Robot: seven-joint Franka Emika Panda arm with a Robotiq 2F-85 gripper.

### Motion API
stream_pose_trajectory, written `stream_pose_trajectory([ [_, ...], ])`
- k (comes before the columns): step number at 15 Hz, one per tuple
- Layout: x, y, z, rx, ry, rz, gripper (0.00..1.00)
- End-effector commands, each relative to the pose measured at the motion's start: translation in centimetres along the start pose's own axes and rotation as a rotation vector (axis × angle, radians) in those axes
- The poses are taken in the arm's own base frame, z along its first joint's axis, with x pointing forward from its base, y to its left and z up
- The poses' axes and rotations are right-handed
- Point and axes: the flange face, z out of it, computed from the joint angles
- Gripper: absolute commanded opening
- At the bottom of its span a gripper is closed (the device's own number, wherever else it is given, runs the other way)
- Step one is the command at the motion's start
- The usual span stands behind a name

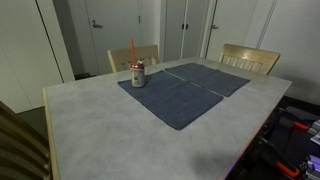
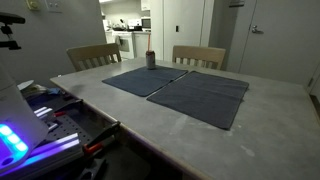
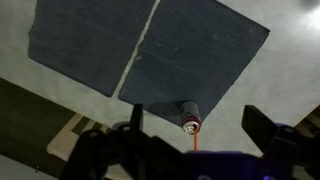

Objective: Remove the straw from the can and put it on the table

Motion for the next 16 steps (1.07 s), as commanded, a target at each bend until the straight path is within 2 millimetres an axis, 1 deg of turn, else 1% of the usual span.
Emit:
stream_pose_trajectory([
  [1, 5.0, 1.3, 1.5, 0.044, -0.01, -0.107, 1.0],
  [4, 8.6, 1.5, 2.9, 0.086, -0.023, -0.181, 1.0],
  [9, 14.5, 0.7, 6.7, 0.151, -0.021, -0.244, 1.0],
  [11, 16.5, 0.2, 8.1, 0.155, -0.018, -0.265, 1.0],
  [16, 20.8, -0.5, 12.8, 0.183, -0.037, -0.297, 1.0],
])
